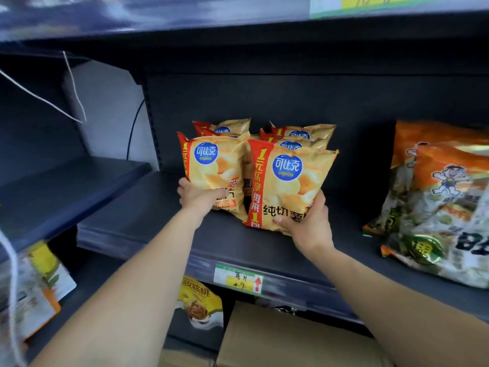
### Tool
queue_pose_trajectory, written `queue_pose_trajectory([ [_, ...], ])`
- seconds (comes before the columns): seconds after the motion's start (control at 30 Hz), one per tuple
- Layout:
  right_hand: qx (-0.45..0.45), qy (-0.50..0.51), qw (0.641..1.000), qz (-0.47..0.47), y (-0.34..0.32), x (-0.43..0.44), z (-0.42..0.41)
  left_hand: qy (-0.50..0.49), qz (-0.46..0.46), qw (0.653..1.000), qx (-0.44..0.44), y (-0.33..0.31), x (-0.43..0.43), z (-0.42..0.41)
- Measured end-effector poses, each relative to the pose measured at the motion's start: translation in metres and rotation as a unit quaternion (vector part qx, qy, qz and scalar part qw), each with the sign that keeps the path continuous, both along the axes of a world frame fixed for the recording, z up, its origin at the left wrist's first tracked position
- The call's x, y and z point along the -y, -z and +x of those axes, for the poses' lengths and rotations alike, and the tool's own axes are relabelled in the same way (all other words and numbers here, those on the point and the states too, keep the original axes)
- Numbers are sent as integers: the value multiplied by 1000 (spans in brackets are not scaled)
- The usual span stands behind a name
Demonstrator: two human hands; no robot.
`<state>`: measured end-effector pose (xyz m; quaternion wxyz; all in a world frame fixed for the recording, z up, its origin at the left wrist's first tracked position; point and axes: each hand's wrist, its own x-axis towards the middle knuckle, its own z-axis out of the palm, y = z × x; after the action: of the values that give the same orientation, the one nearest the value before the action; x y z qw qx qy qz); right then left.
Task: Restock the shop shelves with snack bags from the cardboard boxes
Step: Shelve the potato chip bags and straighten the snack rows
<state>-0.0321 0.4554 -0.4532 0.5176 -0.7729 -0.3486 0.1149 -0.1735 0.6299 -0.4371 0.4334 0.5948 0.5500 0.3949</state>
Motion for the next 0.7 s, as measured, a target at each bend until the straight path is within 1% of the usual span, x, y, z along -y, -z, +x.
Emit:
queue_pose_trajectory([
  [0.17,-6,-4,1000,-3,-3,7,4,11,-29,999,38,-2,-6,-5],
  [0.23,-9,1,1000,-3,-2,9,3,24,-32,999,36,-3,-6,-9],
  [0.47,-27,14,999,-11,-1,10,-1,106,-55,992,-42,-17,0,-36],
  [0.6,-30,21,999,-26,0,7,-4,119,-6,991,-64,-9,9,-30],
  [0.7,-37,19,998,-41,-2,4,-3,93,43,993,-65,-1,18,-22],
])
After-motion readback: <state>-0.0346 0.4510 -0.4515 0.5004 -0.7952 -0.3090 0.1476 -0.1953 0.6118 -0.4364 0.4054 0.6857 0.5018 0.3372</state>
